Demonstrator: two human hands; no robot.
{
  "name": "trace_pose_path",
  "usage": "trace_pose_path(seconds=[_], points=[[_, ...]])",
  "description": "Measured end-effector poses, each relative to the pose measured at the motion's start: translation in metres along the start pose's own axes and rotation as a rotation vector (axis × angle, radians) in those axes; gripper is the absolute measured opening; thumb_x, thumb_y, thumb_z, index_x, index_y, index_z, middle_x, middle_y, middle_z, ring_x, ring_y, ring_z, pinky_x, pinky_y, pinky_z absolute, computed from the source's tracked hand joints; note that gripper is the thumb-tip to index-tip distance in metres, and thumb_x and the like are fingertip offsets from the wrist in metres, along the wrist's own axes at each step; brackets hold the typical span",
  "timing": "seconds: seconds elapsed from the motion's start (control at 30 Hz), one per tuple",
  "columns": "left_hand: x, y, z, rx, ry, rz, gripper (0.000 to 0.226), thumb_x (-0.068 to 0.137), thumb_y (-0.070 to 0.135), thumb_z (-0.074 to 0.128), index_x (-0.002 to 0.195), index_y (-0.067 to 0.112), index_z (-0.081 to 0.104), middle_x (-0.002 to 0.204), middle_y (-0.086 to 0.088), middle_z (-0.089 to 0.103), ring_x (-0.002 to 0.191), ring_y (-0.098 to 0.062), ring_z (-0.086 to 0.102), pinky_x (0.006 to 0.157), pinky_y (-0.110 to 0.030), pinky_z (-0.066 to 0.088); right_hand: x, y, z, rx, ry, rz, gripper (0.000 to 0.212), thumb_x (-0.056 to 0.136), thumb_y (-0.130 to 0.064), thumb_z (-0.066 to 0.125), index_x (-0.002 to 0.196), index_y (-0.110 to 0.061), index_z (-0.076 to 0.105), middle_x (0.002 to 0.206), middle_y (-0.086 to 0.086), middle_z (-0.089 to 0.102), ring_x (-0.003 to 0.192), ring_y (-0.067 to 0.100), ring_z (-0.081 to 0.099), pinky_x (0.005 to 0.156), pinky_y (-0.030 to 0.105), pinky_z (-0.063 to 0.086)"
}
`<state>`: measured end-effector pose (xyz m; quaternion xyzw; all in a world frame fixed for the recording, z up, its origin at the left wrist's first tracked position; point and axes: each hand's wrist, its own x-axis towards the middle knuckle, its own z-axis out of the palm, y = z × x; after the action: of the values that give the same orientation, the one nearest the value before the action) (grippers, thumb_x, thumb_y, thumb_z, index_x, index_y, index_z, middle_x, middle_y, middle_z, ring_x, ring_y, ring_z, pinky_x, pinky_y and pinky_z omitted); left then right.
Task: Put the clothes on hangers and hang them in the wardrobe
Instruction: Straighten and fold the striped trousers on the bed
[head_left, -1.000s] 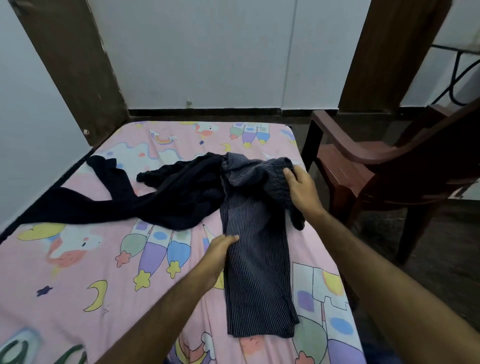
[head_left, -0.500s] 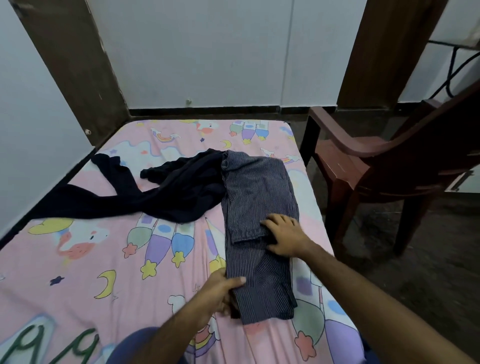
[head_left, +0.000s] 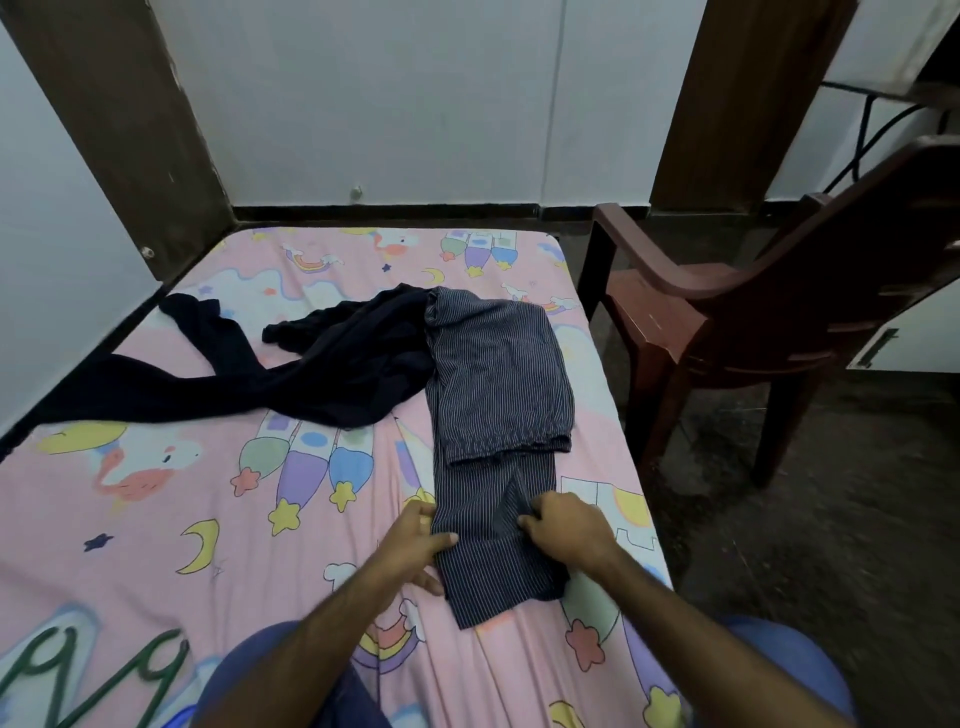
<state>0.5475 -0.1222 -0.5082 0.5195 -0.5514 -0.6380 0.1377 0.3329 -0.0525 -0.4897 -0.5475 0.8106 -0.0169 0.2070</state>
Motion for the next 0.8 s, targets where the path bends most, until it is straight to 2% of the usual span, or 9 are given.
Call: trace_pose_path(seconds=[0.1, 0.23, 0.33, 0.43, 0.5, 0.57, 0.67, 0.73, 0.8], points=[[-0.001, 0.000, -0.001, 0.047, 0.023, 0.060, 0.031, 0.098, 0.008, 0.059, 0.121, 0.017, 0.040, 0.102, -0.017, 0.065, 0.063, -0.026, 0.069, 0.042, -0.032, 0.052, -0.014, 0.018, -0.010, 0.085, -0.067, 0.035, 0.038, 0.099, -0.049, 0.054, 0.076, -0.019, 0.056, 0.089, 0.007, 0.064, 0.087, 0.028, 0.062, 0.069, 0.032, 0.043], [0.001, 0.001, -0.002, 0.084, 0.025, 0.056, 0.030, 0.100, 0.009, 0.057, 0.123, 0.015, 0.038, 0.098, -0.017, 0.063, 0.055, -0.026, 0.066, 0.039, -0.029, 0.048, -0.030, 0.035, -0.010, 0.055, -0.239, 0.063, 0.051, 0.099, -0.055, 0.051, 0.064, -0.019, 0.046, 0.083, 0.006, 0.059, 0.082, 0.026, 0.059, 0.068, 0.032, 0.042], [0.003, 0.003, -0.007, 0.262, 0.042, 0.057, 0.029, 0.099, 0.016, 0.059, 0.121, 0.018, 0.039, 0.088, -0.012, 0.064, 0.052, -0.020, 0.061, 0.038, -0.026, 0.042, -0.034, 0.033, -0.021, -0.118, -0.274, 0.048, 0.050, 0.098, -0.062, 0.050, 0.073, -0.017, 0.049, 0.095, 0.010, 0.067, 0.094, 0.027, 0.064, 0.077, 0.033, 0.044], [0.010, 0.015, -0.014, 0.391, 0.175, 0.175, 0.025, 0.099, 0.025, 0.060, 0.117, 0.020, 0.042, 0.087, -0.007, 0.060, 0.062, -0.018, 0.057, 0.043, -0.025, 0.040, -0.023, 0.026, -0.052, -0.298, -0.073, 0.020, 0.053, 0.096, -0.067, 0.047, 0.078, -0.018, 0.055, 0.091, 0.001, 0.066, 0.098, 0.025, 0.066, 0.078, 0.034, 0.043], [0.022, 0.028, -0.017, 0.416, 0.233, 0.294, 0.027, 0.098, 0.025, 0.062, 0.118, 0.017, 0.045, 0.096, -0.005, 0.058, 0.081, -0.020, 0.060, 0.057, -0.026, 0.046, 0.000, 0.024, -0.065, -0.234, 0.156, -0.059, 0.039, 0.098, -0.057, 0.052, 0.100, -0.018, 0.058, 0.111, 0.004, 0.063, 0.109, 0.029, 0.062, 0.081, 0.037, 0.046], [0.042, 0.039, -0.017, 0.631, 0.287, 0.483, 0.036, 0.094, 0.026, 0.066, 0.124, 0.015, 0.050, 0.116, -0.003, 0.055, 0.107, -0.021, 0.056, 0.084, -0.031, 0.050, 0.028, 0.023, -0.067, -0.212, 0.300, -0.227, 0.034, 0.093, -0.041, 0.058, 0.117, -0.017, 0.050, 0.123, 0.005, 0.053, 0.116, 0.031, 0.052, 0.088, 0.041, 0.045], [0.069, 0.053, -0.008, 1.133, 0.250, 0.679, 0.056, 0.090, 0.032, 0.062, 0.140, 0.017, 0.042, 0.140, -0.002, 0.046, 0.128, -0.022, 0.046, 0.103, -0.042, 0.043, 0.062, 0.026, -0.058, -0.418, 0.282, -0.375, 0.061, 0.082, -0.035, 0.066, 0.137, -0.017, 0.045, 0.148, 0.009, 0.040, 0.138, 0.033, 0.038, 0.110, 0.046, 0.033], [0.084, 0.062, 0.001, 1.343, 0.184, 0.656, 0.061, 0.090, 0.030, 0.057, 0.146, 0.016, 0.037, 0.142, -0.004, 0.047, 0.129, -0.024, 0.047, 0.105, -0.043, 0.041, 0.078, 0.029, -0.052, -0.530, 0.250, -0.394, 0.078, 0.079, -0.035, 0.069, 0.149, -0.015, 0.039, 0.162, 0.012, 0.027, 0.151, 0.036, 0.022, 0.121, 0.053, 0.016], [0.096, 0.067, 0.010, 1.492, 0.193, 0.643, 0.052, 0.090, 0.024, 0.053, 0.141, 0.013, 0.042, 0.131, -0.007, 0.054, 0.117, -0.027, 0.053, 0.097, -0.041, 0.043, 0.090, 0.031, -0.047, -0.561, 0.217, -0.398, 0.077, 0.081, -0.033, 0.068, 0.150, -0.016, 0.037, 0.159, 0.011, 0.032, 0.149, 0.035, 0.026, 0.120, 0.052, 0.019]])
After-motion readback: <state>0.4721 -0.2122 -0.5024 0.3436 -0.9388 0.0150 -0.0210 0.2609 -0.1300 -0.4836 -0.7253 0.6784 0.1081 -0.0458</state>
